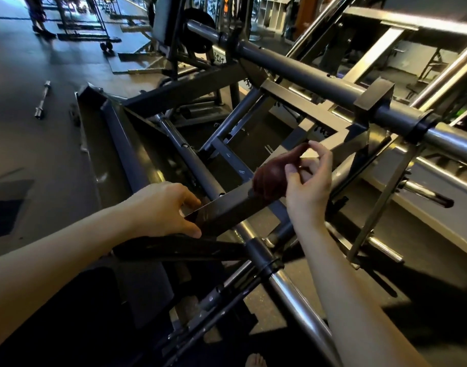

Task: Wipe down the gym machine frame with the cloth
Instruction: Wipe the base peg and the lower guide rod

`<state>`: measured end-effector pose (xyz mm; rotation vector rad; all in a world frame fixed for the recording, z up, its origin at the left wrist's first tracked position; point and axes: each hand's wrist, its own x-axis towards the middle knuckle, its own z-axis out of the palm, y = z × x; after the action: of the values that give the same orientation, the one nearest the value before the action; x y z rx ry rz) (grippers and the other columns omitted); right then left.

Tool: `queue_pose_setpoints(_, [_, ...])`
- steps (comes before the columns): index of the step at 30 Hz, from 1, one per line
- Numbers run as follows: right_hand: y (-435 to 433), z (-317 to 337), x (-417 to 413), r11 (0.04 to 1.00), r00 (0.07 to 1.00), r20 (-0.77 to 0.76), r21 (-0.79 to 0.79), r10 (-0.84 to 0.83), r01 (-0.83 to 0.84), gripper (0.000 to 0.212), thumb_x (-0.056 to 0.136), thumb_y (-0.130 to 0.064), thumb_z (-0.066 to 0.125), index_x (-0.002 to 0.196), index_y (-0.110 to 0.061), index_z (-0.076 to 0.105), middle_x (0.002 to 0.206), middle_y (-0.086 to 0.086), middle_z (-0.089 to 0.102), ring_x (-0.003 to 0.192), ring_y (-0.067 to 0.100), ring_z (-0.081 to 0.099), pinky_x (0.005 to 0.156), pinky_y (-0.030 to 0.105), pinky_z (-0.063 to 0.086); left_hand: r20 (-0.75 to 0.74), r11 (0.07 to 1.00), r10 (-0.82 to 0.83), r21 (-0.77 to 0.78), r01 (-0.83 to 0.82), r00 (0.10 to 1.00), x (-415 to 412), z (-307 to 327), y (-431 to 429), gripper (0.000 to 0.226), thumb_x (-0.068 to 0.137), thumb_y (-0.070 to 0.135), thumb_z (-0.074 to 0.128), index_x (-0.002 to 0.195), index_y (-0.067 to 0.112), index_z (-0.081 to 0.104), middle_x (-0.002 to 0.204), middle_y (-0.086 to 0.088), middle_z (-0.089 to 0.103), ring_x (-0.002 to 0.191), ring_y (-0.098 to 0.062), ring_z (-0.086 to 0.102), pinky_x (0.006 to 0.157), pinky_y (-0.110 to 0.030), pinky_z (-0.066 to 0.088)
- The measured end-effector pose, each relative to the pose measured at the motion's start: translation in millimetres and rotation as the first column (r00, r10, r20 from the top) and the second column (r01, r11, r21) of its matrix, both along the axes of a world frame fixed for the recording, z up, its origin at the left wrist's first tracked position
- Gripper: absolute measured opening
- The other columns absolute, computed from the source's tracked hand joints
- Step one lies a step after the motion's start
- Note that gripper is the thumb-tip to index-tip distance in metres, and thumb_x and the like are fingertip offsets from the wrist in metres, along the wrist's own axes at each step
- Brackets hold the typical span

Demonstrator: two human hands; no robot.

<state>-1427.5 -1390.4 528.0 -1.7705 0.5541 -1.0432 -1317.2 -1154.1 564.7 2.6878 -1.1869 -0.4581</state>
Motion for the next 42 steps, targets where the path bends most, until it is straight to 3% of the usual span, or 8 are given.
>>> queue_pose_setpoints(2, [5,-9,7,0.985,0.994,-0.105,-0.171,0.008,-0.026,0.056,0.097,-0.007,0.06,0.141,-0.037,0.043,0.128,-0.023,0.051,0.129,0.006,0.051,0.105,0.028,0.046,0.121,1.0,-0.016,0.007,0.015,0.993,0,-1,7,0.068,0.077,0.062,0.077,0.138,0.036,0.058,0.119,0.016,0.06,0.112,-0.005,0.053,0.101,-0.034,0.049])
queue_pose_setpoints(5, [15,-22,4,0.902,0.969,-0.236,-0.43,-0.07,-0.039,0.045,0.094,-0.004,0.062,0.134,-0.022,0.054,0.135,-0.005,0.056,0.132,0.007,0.048,0.106,0.01,0.03,0.156,1.0,-0.014,-0.016,0.017,0.988,1,-5,17,0.071,0.075,0.067,0.077,0.137,0.036,0.059,0.114,0.017,0.06,0.109,-0.004,0.053,0.1,-0.033,0.048])
queue_pose_setpoints(9, [24,-21,0,0.838,0.95,-0.298,-0.538,-0.089,-0.09,0.033,0.091,-0.016,0.066,0.123,-0.023,0.057,0.124,-0.003,0.06,0.116,0.013,0.058,0.103,0.032,0.05,0.154,0.997,0.013,-0.08,-0.001,0.988,-1,-15,24,0.069,0.074,0.067,0.077,0.133,0.036,0.062,0.114,0.017,0.063,0.109,-0.004,0.055,0.101,-0.034,0.049])
queue_pose_setpoints(13, [33,-12,12,0.758,0.902,-0.388,-0.642,-0.19,-0.117,0.03,0.089,-0.038,0.073,0.109,-0.028,0.054,0.109,-0.007,0.06,0.1,0.012,0.058,0.088,0.029,0.047,0.265,0.994,0.014,-0.105,0.015,0.964,-2,-22,26,0.061,0.075,0.07,0.074,0.125,0.035,0.067,0.107,0.016,0.066,0.103,-0.004,0.057,0.097,-0.031,0.048])
queue_pose_setpoints(24, [124,-39,12,0.618,0.86,-0.499,-0.645,0.104,-0.449,0.024,0.094,-0.027,0.067,0.118,-0.025,0.067,0.116,-0.005,0.06,0.111,0.014,0.054,0.099,0.034,0.048,0.337,0.977,0.112,-0.207,-0.042,0.935,-11,-34,60,0.058,0.073,0.075,0.065,0.119,0.04,0.069,0.099,0.019,0.049,0.095,-0.004,0.045,0.086,-0.03,0.042])
queue_pose_setpoints(30, [38,-20,23,0.682,0.842,-0.475,-0.706,-0.256,-0.192,0.025,0.093,-0.028,0.067,0.116,-0.02,0.067,0.116,0.001,0.058,0.109,0.022,0.056,0.094,0.041,0.049,0.311,0.966,0.148,-0.249,-0.069,0.939,-10,-38,59,0.059,0.074,0.07,0.073,0.121,0.034,0.071,0.099,0.018,0.05,0.096,-0.004,0.046,0.086,-0.028,0.04])
queue_pose_setpoints(38, [117,-40,22,0.618,0.852,-0.521,-0.651,0.059,-0.441,0.02,0.091,-0.04,0.068,0.107,-0.028,0.067,0.111,-0.007,0.056,0.108,0.014,0.051,0.095,0.038,0.047,0.286,0.968,0.14,-0.24,-0.071,0.948,-8,-36,57,0.053,0.074,0.07,0.071,0.115,0.037,0.073,0.095,0.018,0.049,0.093,-0.006,0.046,0.084,-0.031,0.041])
queue_pose_setpoints(42, [63,-27,38,0.602,0.851,-0.485,-0.747,-0.202,-0.282,0.024,0.092,-0.041,0.068,0.109,-0.025,0.067,0.113,-0.001,0.059,0.112,0.023,0.055,0.1,0.047,0.046,0.293,0.965,0.154,-0.251,-0.079,0.944,-9,-37,58,0.057,0.074,0.068,0.074,0.119,0.034,0.072,0.096,0.018,0.048,0.093,-0.005,0.045,0.084,-0.029,0.037])
